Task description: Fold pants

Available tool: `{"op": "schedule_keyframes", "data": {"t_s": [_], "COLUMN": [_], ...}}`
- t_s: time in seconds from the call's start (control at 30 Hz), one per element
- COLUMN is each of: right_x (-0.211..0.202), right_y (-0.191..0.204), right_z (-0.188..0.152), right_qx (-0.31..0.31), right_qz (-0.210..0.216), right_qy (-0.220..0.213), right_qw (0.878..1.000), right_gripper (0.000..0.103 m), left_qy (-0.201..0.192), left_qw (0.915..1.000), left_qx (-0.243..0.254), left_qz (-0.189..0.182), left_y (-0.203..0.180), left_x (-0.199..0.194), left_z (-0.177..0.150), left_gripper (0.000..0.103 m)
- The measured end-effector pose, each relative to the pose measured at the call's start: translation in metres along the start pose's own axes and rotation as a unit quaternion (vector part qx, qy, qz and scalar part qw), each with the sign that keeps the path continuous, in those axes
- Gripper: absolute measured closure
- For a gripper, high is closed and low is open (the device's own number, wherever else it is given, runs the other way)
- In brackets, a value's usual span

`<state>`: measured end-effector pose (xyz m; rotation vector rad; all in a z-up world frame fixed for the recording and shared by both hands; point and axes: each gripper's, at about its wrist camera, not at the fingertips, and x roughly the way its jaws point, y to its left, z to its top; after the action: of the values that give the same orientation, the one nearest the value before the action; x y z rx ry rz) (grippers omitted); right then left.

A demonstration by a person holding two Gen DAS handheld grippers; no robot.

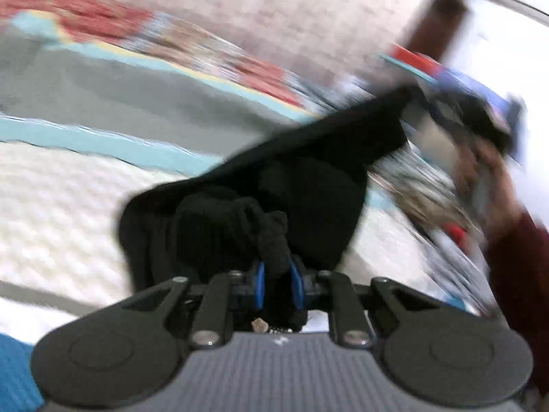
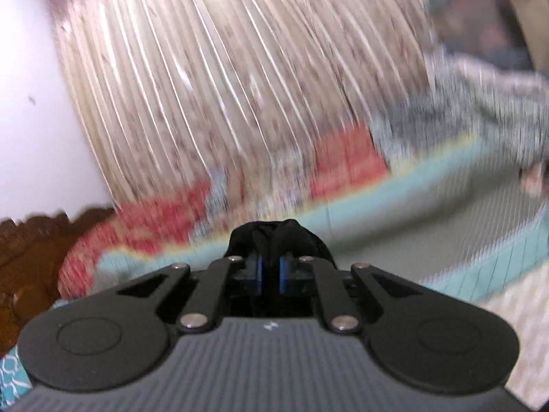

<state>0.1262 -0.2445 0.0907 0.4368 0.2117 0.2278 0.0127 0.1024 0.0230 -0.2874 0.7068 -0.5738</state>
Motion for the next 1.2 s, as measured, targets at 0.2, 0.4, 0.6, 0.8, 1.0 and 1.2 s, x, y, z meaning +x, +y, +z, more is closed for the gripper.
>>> {"op": "schedule_keyframes", "data": {"t_s": [0.2, 0.4, 0.6, 0.8, 1.0, 1.2], "right_x": [-0.008, 0.011, 0.061, 0.106, 0.080, 0.036], "right_y": [0.034, 0.109, 0.239, 0.321, 0.203, 0.056], "right_z": [0.053, 0.059, 0.008, -0.067, -0.075, -0.115], "right_qx": [-0.037, -0.058, -0.079, -0.140, -0.162, -0.076], "right_qz": [-0.008, 0.083, 0.231, 0.280, 0.221, 0.058], "right_qy": [0.010, 0.032, 0.118, 0.248, 0.267, 0.314], "right_qw": [0.999, 0.994, 0.963, 0.917, 0.924, 0.945], "right_gripper": [0.092, 0.092, 0.091, 0.046, 0.046, 0.033], "left_qy": [-0.028, -0.157, -0.195, -0.189, -0.159, -0.111], "left_qw": [0.9975, 0.9864, 0.9740, 0.9683, 0.9692, 0.9618], "left_qx": [0.064, 0.016, -0.022, -0.035, -0.028, -0.020], "left_qz": [-0.008, 0.044, 0.114, 0.159, 0.186, 0.250], "left_y": [-0.014, 0.035, 0.067, 0.085, 0.106, 0.161], "left_x": [-0.029, -0.105, -0.164, -0.177, -0.156, -0.099], "left_z": [-0.011, 0.020, 0.001, -0.011, -0.007, 0.017], "left_gripper": [0.074, 0.069, 0.064, 0.061, 0.053, 0.042]}}
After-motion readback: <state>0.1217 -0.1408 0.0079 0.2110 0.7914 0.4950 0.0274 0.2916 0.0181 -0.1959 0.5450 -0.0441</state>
